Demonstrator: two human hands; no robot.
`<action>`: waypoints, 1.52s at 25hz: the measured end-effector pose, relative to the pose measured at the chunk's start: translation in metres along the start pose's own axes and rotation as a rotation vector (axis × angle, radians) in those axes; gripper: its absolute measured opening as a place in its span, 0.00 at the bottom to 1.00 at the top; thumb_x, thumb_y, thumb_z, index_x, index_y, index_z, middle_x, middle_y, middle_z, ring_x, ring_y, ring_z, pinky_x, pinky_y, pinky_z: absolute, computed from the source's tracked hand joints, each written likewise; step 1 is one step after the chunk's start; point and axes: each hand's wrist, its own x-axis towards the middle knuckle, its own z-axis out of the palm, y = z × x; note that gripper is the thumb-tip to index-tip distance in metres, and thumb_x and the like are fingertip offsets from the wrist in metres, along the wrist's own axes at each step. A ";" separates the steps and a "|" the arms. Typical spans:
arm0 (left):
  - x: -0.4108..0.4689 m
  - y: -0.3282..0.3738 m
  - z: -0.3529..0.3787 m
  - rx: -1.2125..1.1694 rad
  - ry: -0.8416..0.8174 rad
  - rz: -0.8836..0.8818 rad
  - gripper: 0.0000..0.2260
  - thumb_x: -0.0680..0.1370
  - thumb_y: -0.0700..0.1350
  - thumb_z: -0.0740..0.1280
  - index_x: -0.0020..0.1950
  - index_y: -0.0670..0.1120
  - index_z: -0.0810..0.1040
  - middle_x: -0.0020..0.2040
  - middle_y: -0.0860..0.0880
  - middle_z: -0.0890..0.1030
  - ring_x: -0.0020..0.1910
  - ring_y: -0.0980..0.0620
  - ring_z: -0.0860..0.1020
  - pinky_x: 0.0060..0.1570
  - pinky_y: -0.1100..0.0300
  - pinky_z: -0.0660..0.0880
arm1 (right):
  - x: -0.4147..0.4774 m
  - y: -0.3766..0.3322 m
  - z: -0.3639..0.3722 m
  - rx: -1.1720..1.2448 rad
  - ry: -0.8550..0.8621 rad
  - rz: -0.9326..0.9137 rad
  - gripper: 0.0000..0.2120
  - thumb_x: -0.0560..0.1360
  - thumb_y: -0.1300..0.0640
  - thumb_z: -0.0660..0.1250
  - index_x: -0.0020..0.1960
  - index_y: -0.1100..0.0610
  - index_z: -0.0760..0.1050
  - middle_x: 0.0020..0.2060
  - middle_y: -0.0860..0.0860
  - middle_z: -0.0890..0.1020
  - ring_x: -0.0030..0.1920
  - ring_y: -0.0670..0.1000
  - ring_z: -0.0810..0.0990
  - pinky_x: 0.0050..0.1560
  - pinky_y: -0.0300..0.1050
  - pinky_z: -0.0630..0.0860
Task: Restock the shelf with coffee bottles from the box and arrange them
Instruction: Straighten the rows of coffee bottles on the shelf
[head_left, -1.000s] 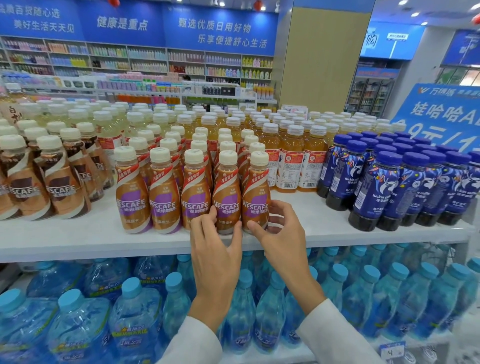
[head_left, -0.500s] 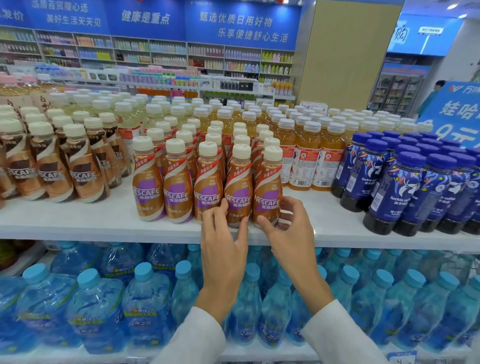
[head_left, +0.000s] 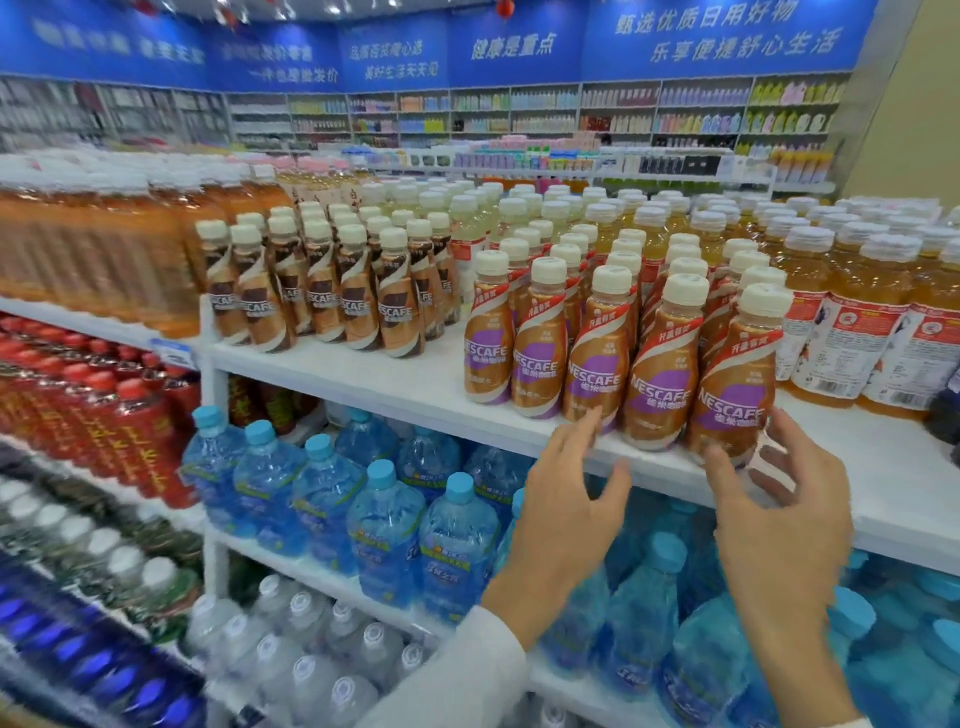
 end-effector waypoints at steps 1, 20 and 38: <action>-0.003 -0.004 -0.012 -0.010 0.025 -0.021 0.23 0.80 0.49 0.68 0.75 0.52 0.70 0.65 0.57 0.76 0.65 0.62 0.73 0.67 0.58 0.72 | -0.008 -0.004 0.003 0.002 0.015 -0.043 0.27 0.75 0.58 0.74 0.72 0.53 0.72 0.64 0.51 0.74 0.60 0.50 0.76 0.60 0.48 0.76; 0.067 -0.151 -0.324 -0.002 0.396 -0.171 0.15 0.81 0.46 0.67 0.68 0.49 0.76 0.58 0.56 0.81 0.56 0.61 0.79 0.52 0.72 0.75 | -0.079 -0.110 0.267 0.100 -0.482 0.001 0.18 0.77 0.52 0.71 0.66 0.49 0.74 0.61 0.43 0.79 0.59 0.43 0.77 0.62 0.47 0.76; 0.186 -0.211 -0.392 0.272 0.376 -0.111 0.27 0.78 0.51 0.71 0.75 0.49 0.68 0.69 0.50 0.72 0.68 0.49 0.71 0.68 0.46 0.71 | -0.034 -0.112 0.361 -0.139 -0.289 0.087 0.28 0.76 0.53 0.73 0.71 0.52 0.64 0.67 0.51 0.75 0.65 0.52 0.75 0.66 0.50 0.73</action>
